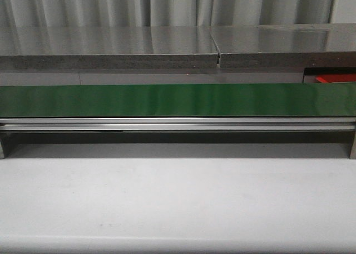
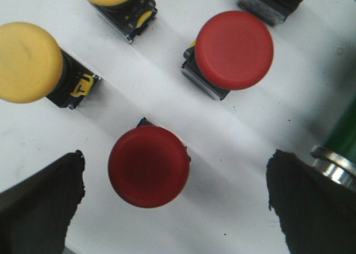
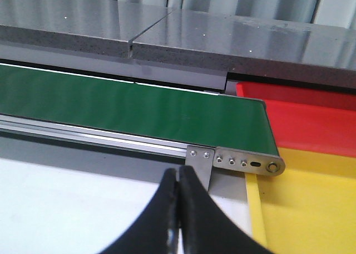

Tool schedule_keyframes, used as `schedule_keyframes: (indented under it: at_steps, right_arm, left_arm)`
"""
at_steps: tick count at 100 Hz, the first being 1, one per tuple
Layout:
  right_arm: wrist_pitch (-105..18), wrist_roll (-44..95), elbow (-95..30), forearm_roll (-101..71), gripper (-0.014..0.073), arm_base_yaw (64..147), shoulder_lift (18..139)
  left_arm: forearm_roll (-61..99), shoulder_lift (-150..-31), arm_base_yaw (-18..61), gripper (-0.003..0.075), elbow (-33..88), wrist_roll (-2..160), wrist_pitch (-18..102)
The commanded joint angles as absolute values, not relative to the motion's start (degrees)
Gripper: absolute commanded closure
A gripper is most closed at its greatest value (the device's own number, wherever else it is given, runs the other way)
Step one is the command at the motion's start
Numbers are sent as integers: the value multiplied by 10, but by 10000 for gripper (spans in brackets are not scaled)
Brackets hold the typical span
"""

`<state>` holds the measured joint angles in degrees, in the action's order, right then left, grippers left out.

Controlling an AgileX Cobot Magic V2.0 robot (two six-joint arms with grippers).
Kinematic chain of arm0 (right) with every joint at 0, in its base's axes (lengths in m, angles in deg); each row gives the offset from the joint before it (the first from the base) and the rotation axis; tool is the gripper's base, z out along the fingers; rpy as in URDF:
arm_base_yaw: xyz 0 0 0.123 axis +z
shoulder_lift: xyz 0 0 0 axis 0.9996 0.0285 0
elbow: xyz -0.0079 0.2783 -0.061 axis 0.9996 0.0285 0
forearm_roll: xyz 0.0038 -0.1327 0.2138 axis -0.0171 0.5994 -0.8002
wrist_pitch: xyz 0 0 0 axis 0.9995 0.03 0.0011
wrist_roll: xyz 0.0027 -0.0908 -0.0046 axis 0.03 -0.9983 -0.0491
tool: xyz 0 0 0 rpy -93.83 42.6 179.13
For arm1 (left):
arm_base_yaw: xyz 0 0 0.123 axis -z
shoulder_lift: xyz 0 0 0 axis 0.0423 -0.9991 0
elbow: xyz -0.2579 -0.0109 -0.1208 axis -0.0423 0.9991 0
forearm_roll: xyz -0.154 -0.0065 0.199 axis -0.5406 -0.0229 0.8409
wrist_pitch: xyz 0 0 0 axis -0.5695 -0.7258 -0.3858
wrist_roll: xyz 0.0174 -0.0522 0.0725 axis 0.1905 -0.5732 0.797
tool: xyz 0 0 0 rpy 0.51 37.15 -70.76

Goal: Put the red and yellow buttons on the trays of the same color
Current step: 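Move the left gripper down over a red button and grasp it, then lift the red button with the left gripper onto the belt, release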

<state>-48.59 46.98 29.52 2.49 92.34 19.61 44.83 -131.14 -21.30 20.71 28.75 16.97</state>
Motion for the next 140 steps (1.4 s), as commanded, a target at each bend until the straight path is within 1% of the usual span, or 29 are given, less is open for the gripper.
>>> schedule_keyframes:
  at_steps: [1, 33, 38, 43, 50, 64, 70, 71, 76, 87, 114, 126, 140]
  right_arm:
    - [-535, 469, 295, 31, 711, 924, 186]
    - [-535, 469, 295, 31, 711, 924, 186]
    - [-535, 469, 295, 31, 711, 924, 186]
    - [-535, 469, 295, 31, 711, 924, 186]
    - [-535, 469, 295, 31, 711, 924, 186]
    - [-535, 469, 295, 31, 711, 924, 186]
    - [-535, 469, 295, 31, 711, 924, 186]
    - [-535, 469, 295, 31, 711, 924, 186]
    - [-535, 469, 295, 31, 711, 924, 186]
    - [-535, 469, 295, 31, 711, 924, 186]
    - [-535, 469, 295, 31, 711, 924, 186]
    - [-535, 469, 295, 31, 711, 924, 186]
    - [-535, 469, 295, 31, 711, 924, 186]
  left_arm:
    - [451, -1300, -219, 80, 189, 288, 192]
    - [455, -1324, -222, 84, 189, 288, 217]
    - [455, -1324, -222, 100, 189, 288, 220]
    - [455, -1327, -222, 135, 189, 288, 220]
    - [455, -1331, -222, 211, 189, 288, 220]
    - [455, -1337, -222, 414, 189, 288, 219]
    - [455, -1338, -222, 521, 189, 288, 218]
    - [455, -1338, -222, 521, 189, 288, 218]
    - [455, -1338, -222, 603, 189, 288, 217]
    - [455, -1330, -222, 737, 189, 289, 210]
    - [450, -1246, -217, 739, 189, 292, 181]
    - [450, -1201, -198, 739, 177, 308, 170]
    - [448, -1189, -155, 739, 118, 327, 134]
